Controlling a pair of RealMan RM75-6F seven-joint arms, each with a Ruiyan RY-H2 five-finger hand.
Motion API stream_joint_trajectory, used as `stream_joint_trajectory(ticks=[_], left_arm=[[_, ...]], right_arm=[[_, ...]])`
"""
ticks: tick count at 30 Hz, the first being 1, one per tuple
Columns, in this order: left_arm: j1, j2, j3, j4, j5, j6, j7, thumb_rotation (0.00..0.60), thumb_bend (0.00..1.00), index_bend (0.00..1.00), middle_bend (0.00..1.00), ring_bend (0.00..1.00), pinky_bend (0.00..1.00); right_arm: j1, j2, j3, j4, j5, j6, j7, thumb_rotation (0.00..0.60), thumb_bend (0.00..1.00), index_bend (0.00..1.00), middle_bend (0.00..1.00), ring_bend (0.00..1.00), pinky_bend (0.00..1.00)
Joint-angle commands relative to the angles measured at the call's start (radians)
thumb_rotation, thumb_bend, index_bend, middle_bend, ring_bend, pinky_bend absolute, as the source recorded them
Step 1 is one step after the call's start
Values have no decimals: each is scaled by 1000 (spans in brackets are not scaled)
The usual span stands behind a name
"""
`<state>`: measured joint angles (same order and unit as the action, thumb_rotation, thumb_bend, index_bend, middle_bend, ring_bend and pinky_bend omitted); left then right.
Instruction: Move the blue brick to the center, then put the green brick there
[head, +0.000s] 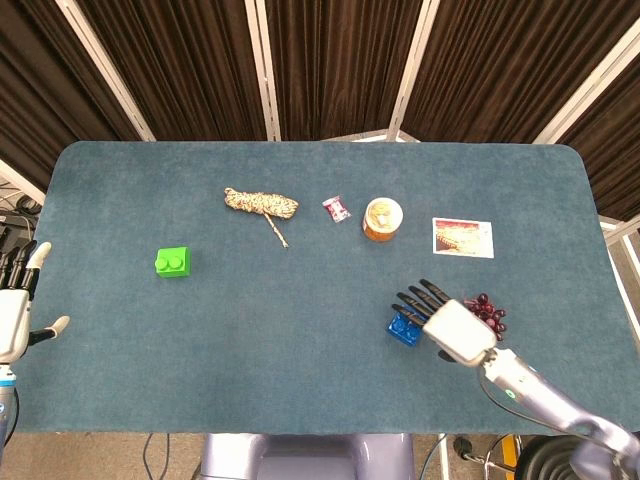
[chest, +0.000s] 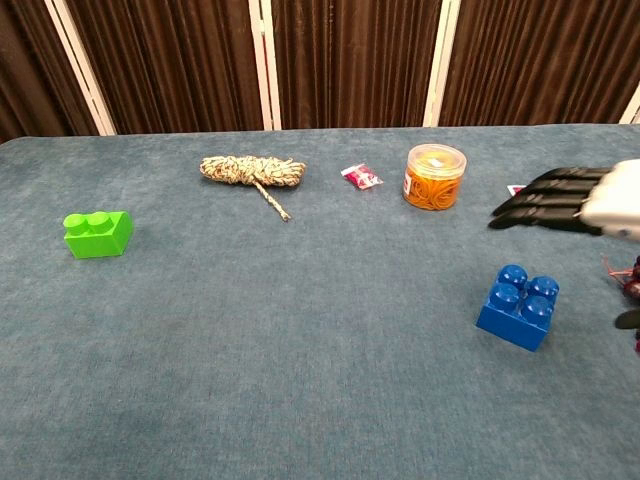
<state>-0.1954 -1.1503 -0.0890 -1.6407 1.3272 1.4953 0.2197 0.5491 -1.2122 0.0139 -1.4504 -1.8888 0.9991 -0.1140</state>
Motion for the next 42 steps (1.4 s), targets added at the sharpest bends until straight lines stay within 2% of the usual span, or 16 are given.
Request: stream_joint_trajectory(ticks=[1,8,13,16,18,21,23,27,31,34,37,42], left_arm=[[-2,-6,-7,15,-13,-9,2,600,0,0,0,0,0],[-5,-13,-20,38,-41,-32,3,600,0,0,0,0,0],[-2,-14,-24,42,-42,-32,1,600,0,0,0,0,0],[0,-13,-25,41,-42,-34,0,600,0,0,0,0,0],[1,-13,-25,40,-41,-34,1,600,0,0,0,0,0],[2,-12,-24,38,-39,-35,2,600,0,0,0,0,0],[2,-12,-24,37,-40,-38,0,600,0,0,0,0,0],[2,-8,-28,32,-41,-42,-4,600,0,0,0,0,0],[3,-4,-31,25,-43,-46,-7,600,0,0,0,0,0],[2,0,-29,10,-42,-51,3,600,0,0,0,0,0],[-1,4,-30,-5,-44,-58,19,600,0,0,0,0,0],[-6,3,-38,-7,-69,-79,27,600,0,0,0,0,0]], right_arm=[[61,-34,-7,38,-34,-59,-13,600,0,39,58,0,0],[120,-80,-19,98,-46,-112,-31,600,0,60,81,0,6],[138,-108,-34,138,-37,-132,-40,600,0,101,159,13,103],[144,-126,-42,164,-42,-123,-46,600,31,178,276,104,198],[149,-140,-48,186,-47,-117,-54,600,100,260,373,197,293],[154,-156,-56,211,-53,-106,-52,600,253,435,534,357,446],[162,-166,-62,227,-73,-74,-39,600,308,466,570,394,471],[202,-180,-61,249,-138,21,-4,600,363,477,585,409,474],[275,-175,-39,228,-183,35,-4,600,378,477,585,408,474],[365,-177,-1,191,-204,-18,-24,600,397,477,585,408,474],[460,-199,40,173,-194,-119,-47,600,432,477,586,408,471],[579,-276,90,211,-144,-276,-86,600,491,477,585,408,471]])
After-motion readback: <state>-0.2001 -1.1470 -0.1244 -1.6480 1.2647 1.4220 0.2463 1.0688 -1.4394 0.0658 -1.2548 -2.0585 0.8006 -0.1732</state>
